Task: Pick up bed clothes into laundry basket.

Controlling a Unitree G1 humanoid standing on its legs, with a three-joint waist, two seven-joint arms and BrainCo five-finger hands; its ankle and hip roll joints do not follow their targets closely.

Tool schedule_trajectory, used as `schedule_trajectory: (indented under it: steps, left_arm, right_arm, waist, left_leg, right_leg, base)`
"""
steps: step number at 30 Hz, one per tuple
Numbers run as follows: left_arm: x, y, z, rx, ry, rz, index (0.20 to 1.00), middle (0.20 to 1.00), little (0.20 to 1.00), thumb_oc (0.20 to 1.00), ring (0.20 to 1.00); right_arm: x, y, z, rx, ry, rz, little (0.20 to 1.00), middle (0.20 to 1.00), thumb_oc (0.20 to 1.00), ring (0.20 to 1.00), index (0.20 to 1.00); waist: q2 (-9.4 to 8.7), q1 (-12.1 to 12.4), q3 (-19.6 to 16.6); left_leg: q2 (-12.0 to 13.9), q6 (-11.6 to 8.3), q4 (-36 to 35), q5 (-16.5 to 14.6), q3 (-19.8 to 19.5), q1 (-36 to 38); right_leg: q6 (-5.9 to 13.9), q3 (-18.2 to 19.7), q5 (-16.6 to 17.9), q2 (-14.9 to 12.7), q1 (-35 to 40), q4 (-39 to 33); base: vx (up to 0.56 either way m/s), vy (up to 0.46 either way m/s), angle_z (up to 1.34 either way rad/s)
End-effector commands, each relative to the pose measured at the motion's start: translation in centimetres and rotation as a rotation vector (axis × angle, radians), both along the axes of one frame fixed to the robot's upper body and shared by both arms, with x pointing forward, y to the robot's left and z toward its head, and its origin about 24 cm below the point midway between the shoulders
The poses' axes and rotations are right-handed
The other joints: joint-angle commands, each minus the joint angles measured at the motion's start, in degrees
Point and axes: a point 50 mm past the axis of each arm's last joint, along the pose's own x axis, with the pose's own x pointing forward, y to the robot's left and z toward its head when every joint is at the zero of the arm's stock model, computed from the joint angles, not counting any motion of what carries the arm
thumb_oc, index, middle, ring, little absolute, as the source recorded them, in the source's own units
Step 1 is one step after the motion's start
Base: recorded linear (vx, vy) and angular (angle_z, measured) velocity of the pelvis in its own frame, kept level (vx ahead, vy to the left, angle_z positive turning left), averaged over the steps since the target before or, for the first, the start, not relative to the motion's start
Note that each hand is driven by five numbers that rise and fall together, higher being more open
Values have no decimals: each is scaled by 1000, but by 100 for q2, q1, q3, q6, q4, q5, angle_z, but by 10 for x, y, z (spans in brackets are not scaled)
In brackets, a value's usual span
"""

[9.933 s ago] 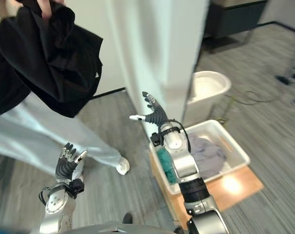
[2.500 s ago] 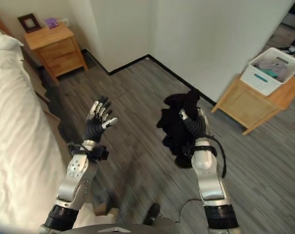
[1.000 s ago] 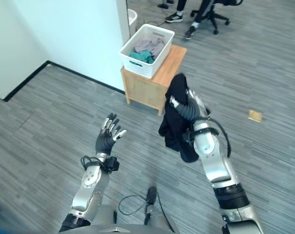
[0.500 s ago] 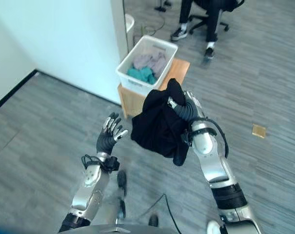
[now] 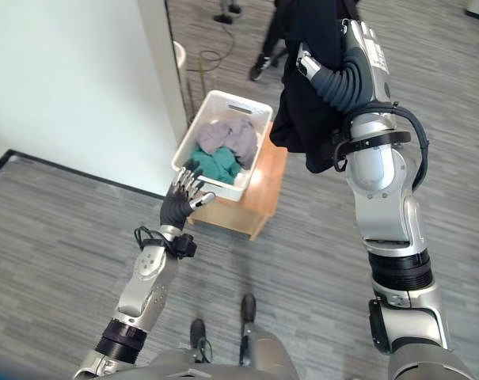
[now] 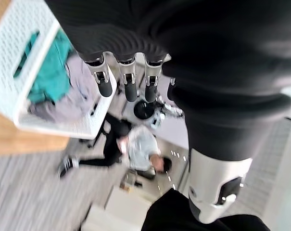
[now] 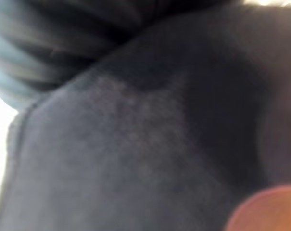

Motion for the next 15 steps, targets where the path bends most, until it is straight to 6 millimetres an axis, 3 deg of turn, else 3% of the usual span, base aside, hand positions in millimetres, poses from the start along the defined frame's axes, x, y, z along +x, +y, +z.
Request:
schedule_trajectory:
  steps: [1, 4, 7, 9, 13, 15]
  left_arm:
    - [-12, -13, 2, -22, -34, -64, 1000, 1000, 1000, 1000, 1000]
    - [-16, -14, -1, -26, -17, -73, 1000, 1000, 1000, 1000, 1000]
    - [-18, -16, -6, -19, 3, -94, 1000, 1000, 1000, 1000, 1000]
    - [-18, -16, -6, -21, 3, -92, 1000, 1000, 1000, 1000, 1000]
    - [-17, -18, -7, -15, -4, -107, 1000, 1000, 1000, 1000, 1000]
    - [-17, -19, -6, -15, -7, -110, 1000, 1000, 1000, 1000, 1000]
  right_arm:
    - [14, -15, -12, 27, 42, -115, 200, 200, 200, 200, 200]
    - [31, -21, -26, 17, 127, -165, 200, 200, 200, 200, 200]
    - [67, -23, -31, -39, 217, -254, 200, 200, 200, 200, 200]
    - [78, -20, -32, -57, 235, -275, 200, 200, 200, 200, 200]
    - [113, 0, -40, -102, 305, -322, 200, 200, 200, 200, 200]
    - [118, 4, -43, -112, 316, -329, 200, 200, 200, 200, 200]
  waist:
    - [-157, 362, -641]
    - [-134, 406, -682]
    - [-109, 562, -737]
    - [-91, 594, -725]
    - [-93, 771, -668]
    - [-101, 813, -643]
  left_leg:
    - [774, 51, -371, 317, 425, -325]
    - [723, 70, -371, 315, 289, -284]
    - [672, 94, -371, 328, 88, -270]
    - [670, 96, -371, 331, 59, -262]
    - [677, 82, -371, 364, -17, -340]
    - [682, 81, -371, 375, -25, -375]
  right_leg:
    - [403, -423, -1444, -138, 1093, -110]
    - [376, -550, -1491, -138, 1212, -110]
    - [354, -752, -1550, -138, 1327, -110]
    - [348, -798, -1567, -135, 1358, -110]
    - [358, -955, -1595, -147, 1361, -110]
    - [369, -999, -1600, -153, 1350, -110]
  base:
    - [89, -11, 43]
    - [83, -21, 39]
    - [80, -26, 29]
    - [60, -15, 14]
    - [56, -7, -13]
    - [29, -7, 14]
